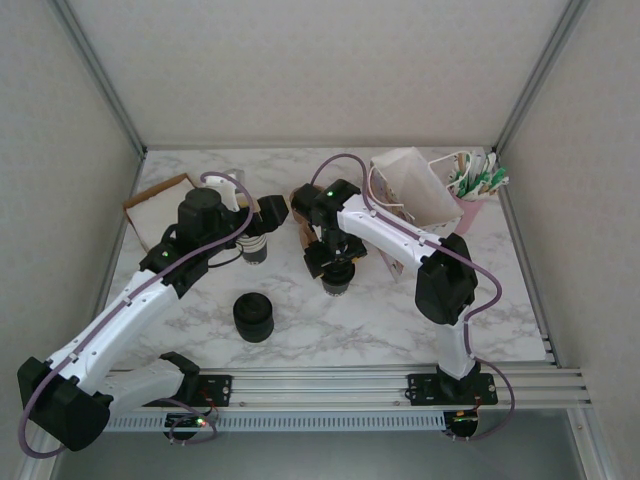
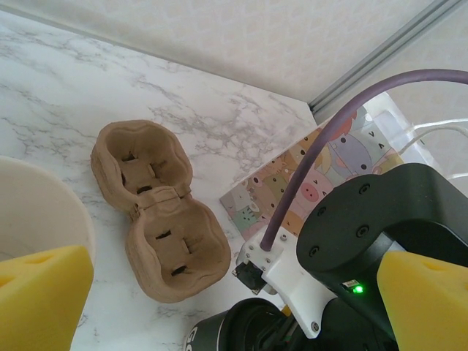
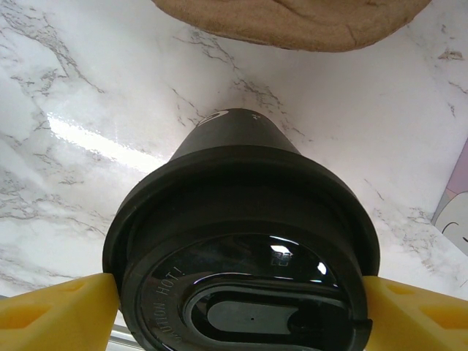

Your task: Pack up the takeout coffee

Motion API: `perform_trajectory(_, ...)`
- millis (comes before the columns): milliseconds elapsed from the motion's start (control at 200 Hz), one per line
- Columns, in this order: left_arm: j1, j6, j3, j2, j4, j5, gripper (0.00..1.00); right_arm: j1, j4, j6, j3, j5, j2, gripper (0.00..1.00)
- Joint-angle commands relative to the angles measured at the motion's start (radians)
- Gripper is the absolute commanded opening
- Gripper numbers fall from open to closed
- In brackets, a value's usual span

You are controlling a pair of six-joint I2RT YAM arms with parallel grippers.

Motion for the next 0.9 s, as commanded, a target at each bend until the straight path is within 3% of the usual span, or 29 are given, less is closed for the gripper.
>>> perform_trajectory(0,0.009,-0.003,0.013,0.002,0.021,0.021,1.00,-0.008,-0.017,0.007,-0.013,0.008,0.011,0.83)
perform_trajectory(896,0.009,-0.006,0.015,0.011,0.035,0.041,1.00,-0.008,-0.016,0.012,-0.004,0.024,0.021,0.78)
